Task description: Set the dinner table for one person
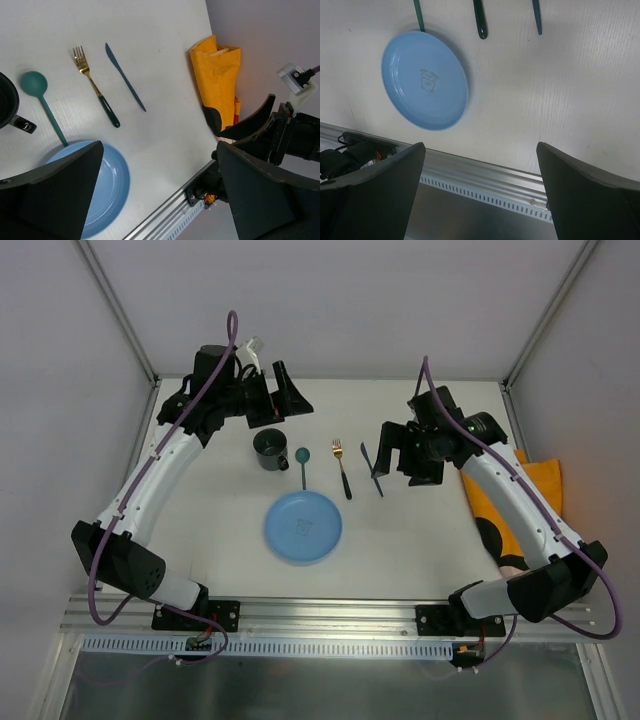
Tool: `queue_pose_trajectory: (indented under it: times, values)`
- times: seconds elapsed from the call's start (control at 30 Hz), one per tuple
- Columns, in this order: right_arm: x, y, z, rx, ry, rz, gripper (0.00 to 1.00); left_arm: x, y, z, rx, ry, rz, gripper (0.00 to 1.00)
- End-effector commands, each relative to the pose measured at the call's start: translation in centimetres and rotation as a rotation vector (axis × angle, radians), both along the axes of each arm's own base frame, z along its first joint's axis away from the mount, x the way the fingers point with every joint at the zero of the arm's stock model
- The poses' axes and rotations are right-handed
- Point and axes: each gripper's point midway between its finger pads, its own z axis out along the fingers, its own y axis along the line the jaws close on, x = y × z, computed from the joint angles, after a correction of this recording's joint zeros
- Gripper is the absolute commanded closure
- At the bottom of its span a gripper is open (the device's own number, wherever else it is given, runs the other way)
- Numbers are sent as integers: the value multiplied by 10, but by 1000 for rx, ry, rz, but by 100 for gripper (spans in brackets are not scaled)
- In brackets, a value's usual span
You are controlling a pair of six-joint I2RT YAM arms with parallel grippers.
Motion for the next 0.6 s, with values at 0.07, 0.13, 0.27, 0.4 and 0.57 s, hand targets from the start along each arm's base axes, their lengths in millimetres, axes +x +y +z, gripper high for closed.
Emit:
queue_pose_trajectory:
  times: [0.07, 0.13, 0.27, 0.4, 0.57]
  values:
    - [-5, -4, -1, -13, -9, -12, 0, 6, 19, 18, 63, -157, 33, 1]
    - [-5, -6, -3, -21, -8, -16, 1, 9, 23, 7, 124, -186, 20, 1]
    - [-5, -7, -6, -27, -4, -19, 1, 43, 71, -53, 420, -79, 227, 1]
    - [-5, -8, -5, -36, -10, -14, 1, 55, 110, -103, 676, 62, 319, 1]
    - [-5, -11, -5, -52, -9, -16, 1, 68, 108, -144, 725, 153, 313, 1]
